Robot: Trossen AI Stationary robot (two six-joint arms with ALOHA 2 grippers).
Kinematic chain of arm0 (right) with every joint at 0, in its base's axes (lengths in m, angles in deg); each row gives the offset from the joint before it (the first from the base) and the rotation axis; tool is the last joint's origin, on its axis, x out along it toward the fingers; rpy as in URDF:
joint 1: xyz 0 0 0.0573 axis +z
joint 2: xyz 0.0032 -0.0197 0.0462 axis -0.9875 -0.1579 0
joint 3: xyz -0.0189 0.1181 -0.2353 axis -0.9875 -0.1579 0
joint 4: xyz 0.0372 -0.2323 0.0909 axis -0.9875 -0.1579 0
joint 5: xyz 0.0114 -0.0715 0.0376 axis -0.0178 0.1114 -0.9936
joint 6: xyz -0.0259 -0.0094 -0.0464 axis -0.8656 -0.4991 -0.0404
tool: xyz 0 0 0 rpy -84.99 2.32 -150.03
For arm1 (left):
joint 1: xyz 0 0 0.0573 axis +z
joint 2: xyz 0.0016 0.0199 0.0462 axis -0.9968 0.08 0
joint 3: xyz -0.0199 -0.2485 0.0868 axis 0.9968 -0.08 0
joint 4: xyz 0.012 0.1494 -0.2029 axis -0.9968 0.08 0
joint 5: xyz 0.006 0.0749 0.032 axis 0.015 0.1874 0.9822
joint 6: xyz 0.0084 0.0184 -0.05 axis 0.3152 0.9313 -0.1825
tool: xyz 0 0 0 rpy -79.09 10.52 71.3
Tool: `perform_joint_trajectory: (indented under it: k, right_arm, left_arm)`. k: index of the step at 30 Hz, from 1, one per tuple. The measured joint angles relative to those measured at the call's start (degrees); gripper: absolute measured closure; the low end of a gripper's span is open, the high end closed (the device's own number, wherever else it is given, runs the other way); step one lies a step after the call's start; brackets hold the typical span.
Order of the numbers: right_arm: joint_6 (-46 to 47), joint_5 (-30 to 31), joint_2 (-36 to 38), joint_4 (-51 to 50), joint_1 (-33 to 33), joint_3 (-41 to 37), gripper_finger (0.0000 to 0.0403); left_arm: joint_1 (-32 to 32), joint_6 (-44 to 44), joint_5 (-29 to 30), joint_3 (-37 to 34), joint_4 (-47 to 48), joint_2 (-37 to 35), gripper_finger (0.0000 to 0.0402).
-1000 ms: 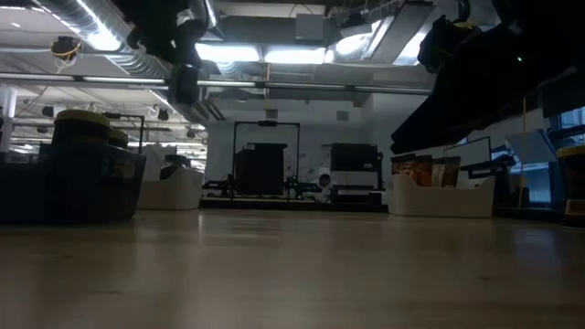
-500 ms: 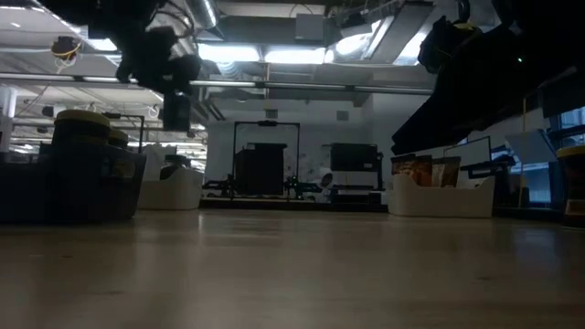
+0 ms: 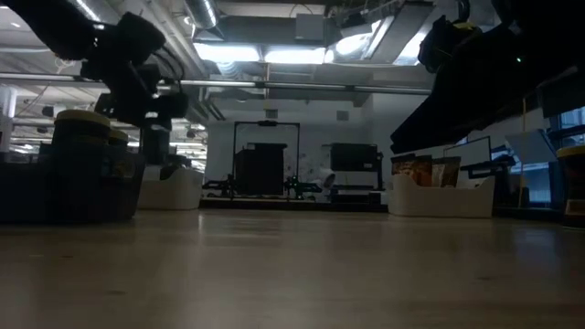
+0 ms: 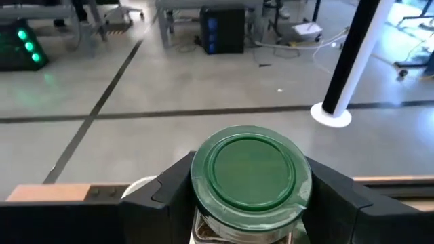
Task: Sort spices by type
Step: Put the green seasoning bottle into the top left white bin
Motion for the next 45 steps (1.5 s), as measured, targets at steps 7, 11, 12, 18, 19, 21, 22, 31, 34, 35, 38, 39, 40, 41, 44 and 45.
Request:
perform_joint_trajectory:
  k: [7,11,12,18,19,21,22,31,34,35,38,39,40,41,44,45]
  right_arm:
    - [0.0,-0.02,0.0,0.04,0.0,0.0,0.0132]
    - [0.0,-0.01,0.0,0.04,0.0,0.0,0.0132]
    - [0.0,-0.02,0.0,0.04,0.0,0.0,0.0132]
    - [0.0,-0.02,0.0,0.06,0.0,0.0,0.0132]
    - [0.0,-0.02,0.0,0.05,0.0,0.0,0.0132]
    - [-0.01,-0.01,0.0,0.06,0.0,0.0,0.0132]
    - [-0.02,-0.02,0.0,0.06,0.0,0.0,0.0132]
    - [-0.02,-0.02,0.0,0.04,0.0,0.0,0.0132]
    - [-0.02,-0.02,0.0,0.04,0.0,0.0,0.0132]
    - [-0.02,-0.02,0.0,0.04,0.0,0.0,0.0132]
    - [-0.02,-0.02,0.0,0.06,0.0,0.0,0.0132]
    - [-0.02,-0.02,0.0,0.06,0.0,0.0,0.0132]
    - [-0.02,-0.02,0.0,0.04,0.0,0.0,0.0132]
    - [-0.02,-0.02,0.0,0.06,0.0,0.0,0.0132]
    - [-0.02,-0.02,0.0,0.06,0.0,0.0,0.0132]
    - [-0.02,-0.02,0.0,0.06,0.0,0.0,0.0132]
  left_arm:
    - [2.19,-4.41,-0.02,-0.76,-0.07,4.53,0.0206]
    - [3.08,-5.89,-0.45,-0.77,0.1,7.68,0.0206]
    - [3.32,-7.13,-1.04,-0.76,0.1,8.53,0.0207]
    - [4.08,-9.88,-4.39,-0.75,-2.53,13.86,0.0204]
    - [4.08,-10.23,-4.42,-0.72,-3.07,14.57,0.0202]
    - [4.08,-10.38,-4.4,-0.6,-3.58,15.55,0.0198]
    - [4.08,-10.51,-4.32,-0.59,-3.52,15.82,0.0197]
    - [4.06,-6.5,-4.56,-0.6,-2.31,14.02,0.0191]
    - [4.04,-3.77,-5.01,-0.54,-0.23,12.57,0.019]
    - [4.04,-3.55,-5.26,-0.54,-0.3,11.84,0.019]
    - [4.38,-2.74,-5.75,-0.32,-0.09,10.65,0.019]
    - [4.52,-2.65,-6.03,-0.35,0.57,10.65,0.019]
    - [4.7,-2.81,-6.48,-0.37,1.16,10.65,0.019]
    - [5.06,-3.38,-7.2,-0.39,1.15,10.65,0.0189]
    - [5.68,-4.26,-8.63,-0.37,1.05,10.65,0.0189]
    - [5.7,-4.0,-8.74,-0.37,0.94,10.65,0.0189]
